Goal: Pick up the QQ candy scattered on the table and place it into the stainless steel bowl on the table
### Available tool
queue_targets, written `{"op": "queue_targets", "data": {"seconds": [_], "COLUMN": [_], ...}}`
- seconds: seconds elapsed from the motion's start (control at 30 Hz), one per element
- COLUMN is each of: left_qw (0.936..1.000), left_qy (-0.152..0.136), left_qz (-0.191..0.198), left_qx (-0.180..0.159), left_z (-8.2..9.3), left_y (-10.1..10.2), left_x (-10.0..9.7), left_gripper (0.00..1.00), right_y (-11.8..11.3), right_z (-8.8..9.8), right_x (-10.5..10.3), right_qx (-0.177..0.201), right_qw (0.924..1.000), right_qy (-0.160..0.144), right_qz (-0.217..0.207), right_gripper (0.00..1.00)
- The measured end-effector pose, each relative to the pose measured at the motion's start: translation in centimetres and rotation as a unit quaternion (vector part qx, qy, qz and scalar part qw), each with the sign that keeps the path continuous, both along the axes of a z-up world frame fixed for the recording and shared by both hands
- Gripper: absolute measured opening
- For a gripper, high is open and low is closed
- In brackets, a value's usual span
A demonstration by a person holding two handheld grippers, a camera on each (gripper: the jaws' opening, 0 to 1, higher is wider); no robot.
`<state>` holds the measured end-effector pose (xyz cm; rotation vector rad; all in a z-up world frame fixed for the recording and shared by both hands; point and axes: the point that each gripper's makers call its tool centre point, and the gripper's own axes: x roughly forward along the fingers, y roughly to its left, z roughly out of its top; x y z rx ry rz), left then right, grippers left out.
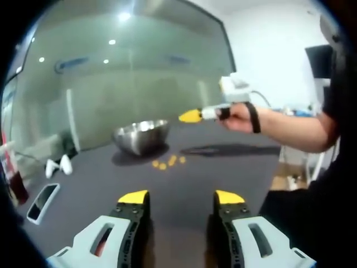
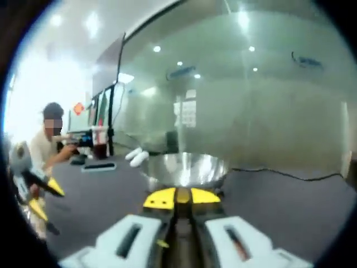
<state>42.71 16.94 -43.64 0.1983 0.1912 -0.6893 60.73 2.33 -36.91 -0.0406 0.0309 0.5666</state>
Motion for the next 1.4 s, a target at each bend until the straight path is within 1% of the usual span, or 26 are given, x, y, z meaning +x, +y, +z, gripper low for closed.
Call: {"op": "queue_targets", "data": {"seconds": [0.03,0.1,0.17,0.27,0.33,0.37,0.4,0.47,0.5,0.53,0.57,0.6,0.63,0.7,0.8,0.9,1.1,1.3,1.4], "left_qw": [1.0,1.0,1.0,0.9999,0.9999,1.0,1.0,0.9999,0.9999,0.9999,0.9999,0.9999,0.9999,0.9999,0.9995,0.9995,0.9993,0.9993,0.9994], "left_qy": [0.0,0.0,0.002,0.003,-0.001,-0.003,-0.005,-0.005,-0.005,-0.004,-0.004,-0.004,-0.004,-0.004,-0.014,-0.015,-0.012,-0.011,-0.011], "left_qz": [-0.001,-0.002,-0.003,-0.003,-0.005,-0.005,-0.004,-0.003,-0.003,-0.002,-0.002,-0.002,-0.002,-0.003,0.0,-0.008,-0.017,-0.011,-0.011], "left_qx": [0.0,-0.002,0.0,0.01,0.009,0.008,0.008,0.012,0.014,0.014,0.013,0.014,0.014,0.015,0.028,0.027,0.032,0.035,0.031], "left_z": [0.0,0.1,0.0,0.1,0.5,0.6,0.6,0.5,0.4,0.4,0.3,0.3,0.4,0.4,0.8,1.0,0.7,0.6,0.8], "left_y": [0.0,-0.1,-0.1,-0.1,-0.1,-0.1,-0.1,0.0,0.1,0.1,0.1,0.2,0.2,0.2,0.3,-0.1,-0.6,-0.5,-0.6], "left_x": [0.0,-0.1,-0.1,0.0,-0.1,-0.1,-0.1,-0.1,-0.2,-0.2,-0.2,-0.3,-0.3,-0.3,-0.3,-0.3,-0.4,-0.2,-0.2], "left_gripper": [0.47,0.47,0.47,0.47,0.47,0.47,0.47,0.47,0.47,0.47,0.47,0.47,0.47,0.47,0.47,0.47,0.47,0.47,0.47], "right_y": [0.1,0.7,1.5,2.4,2.7,2.9,3.1,3.4,3.3,3.5,3.9,4.2,4.0,3.8,3.9,3.7,3.5,3.2,3.3], "right_z": [0.5,1.2,1.6,2.4,2.3,2.0,1.8,1.8,1.8,1.9,2.0,2.0,1.9,1.8,1.5,1.4,1.3,1.0,0.8], "right_x": [1.1,1.7,2.9,4.2,5.0,5.7,5.9,6.2,6.4,6.4,6.3,6.3,6.4,6.4,6.2,6.0,5.7,5.1,4.4], "right_qx": [-0.008,-0.018,-0.024,-0.029,-0.031,-0.038,-0.044,-0.058,-0.057,-0.05,-0.028,-0.019,-0.026,-0.029,-0.029,-0.029,-0.023,-0.024,-0.023], "right_qw": [0.9999,0.9995,0.9994,0.9992,0.9992,0.999,0.9989,0.9981,0.9981,0.9986,0.9995,0.9997,0.9996,0.9995,0.9995,0.9995,0.9996,0.9995,0.9994], "right_qy": [-0.012,-0.025,-0.021,-0.023,-0.023,-0.019,-0.014,-0.018,-0.018,-0.018,-0.012,-0.006,-0.006,-0.007,-0.005,-0.005,0.002,0.006,0.006], "right_qz": [-0.007,-0.01,-0.012,-0.013,-0.014,-0.013,-0.011,-0.013,-0.012,-0.006,0.002,0.012,0.01,0.007,0.014,0.013,0.018,0.022,0.025], "right_gripper": [0.1,0.1,0.1,0.1,0.1,0.1,0.1,0.1,0.1,0.12,0.22,0.29,0.31,0.26,0.28,0.27,0.26,0.26,0.26]}}
